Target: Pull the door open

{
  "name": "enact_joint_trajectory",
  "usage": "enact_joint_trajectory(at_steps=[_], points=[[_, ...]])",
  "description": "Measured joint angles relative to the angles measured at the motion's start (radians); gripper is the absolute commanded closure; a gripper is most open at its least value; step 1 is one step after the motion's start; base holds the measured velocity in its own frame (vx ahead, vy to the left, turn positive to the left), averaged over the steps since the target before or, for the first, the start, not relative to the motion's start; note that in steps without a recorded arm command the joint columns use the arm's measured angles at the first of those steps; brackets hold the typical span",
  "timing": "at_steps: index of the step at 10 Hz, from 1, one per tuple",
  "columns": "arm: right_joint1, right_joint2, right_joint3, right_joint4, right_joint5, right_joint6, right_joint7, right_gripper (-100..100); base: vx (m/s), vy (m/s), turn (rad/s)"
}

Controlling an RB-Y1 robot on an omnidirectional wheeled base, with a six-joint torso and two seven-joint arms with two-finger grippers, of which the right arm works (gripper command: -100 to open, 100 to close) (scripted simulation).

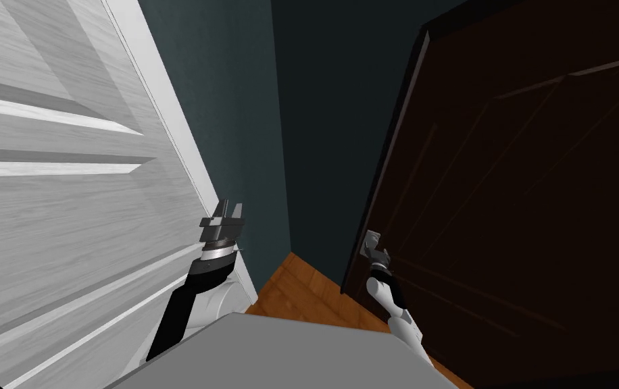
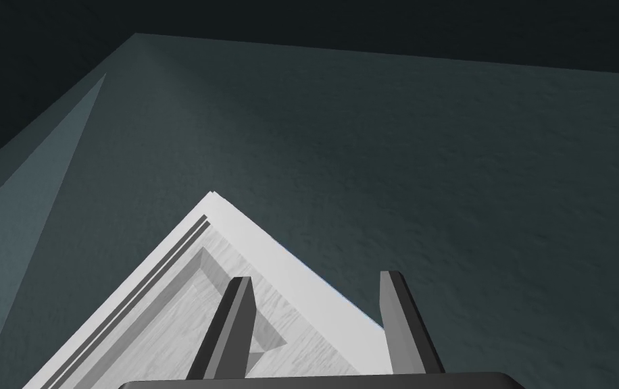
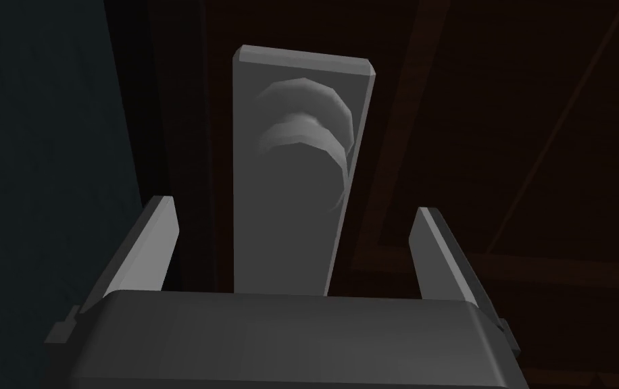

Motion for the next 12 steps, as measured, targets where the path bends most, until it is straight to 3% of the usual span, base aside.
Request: enact_joint_trajectory(at_steps=[1, 3, 4, 10, 12], points=[[0.009, -0.015, -0.001, 0.009, -0.004, -0.009, -0.017, -100, 0.198, -0.02, 0.129], [0.03, -0.038, -0.027, -0.024, -0.019, 0.018, -0.029, -100, 0.151, -0.017, 0.05], [0.031, -0.039, -0.028, -0.026, -0.02, 0.021, -0.03, 100, -0.025, 0.005, -0.032], [0.031, -0.04, -0.029, -0.023, -0.019, 0.019, -0.028, 100, -0.032, -0.002, 0.019], [0.034, -0.056, -0.018, -0.028, -0.021, 0.016, -0.044, 100, -0.219, -0.05, 0.135]])
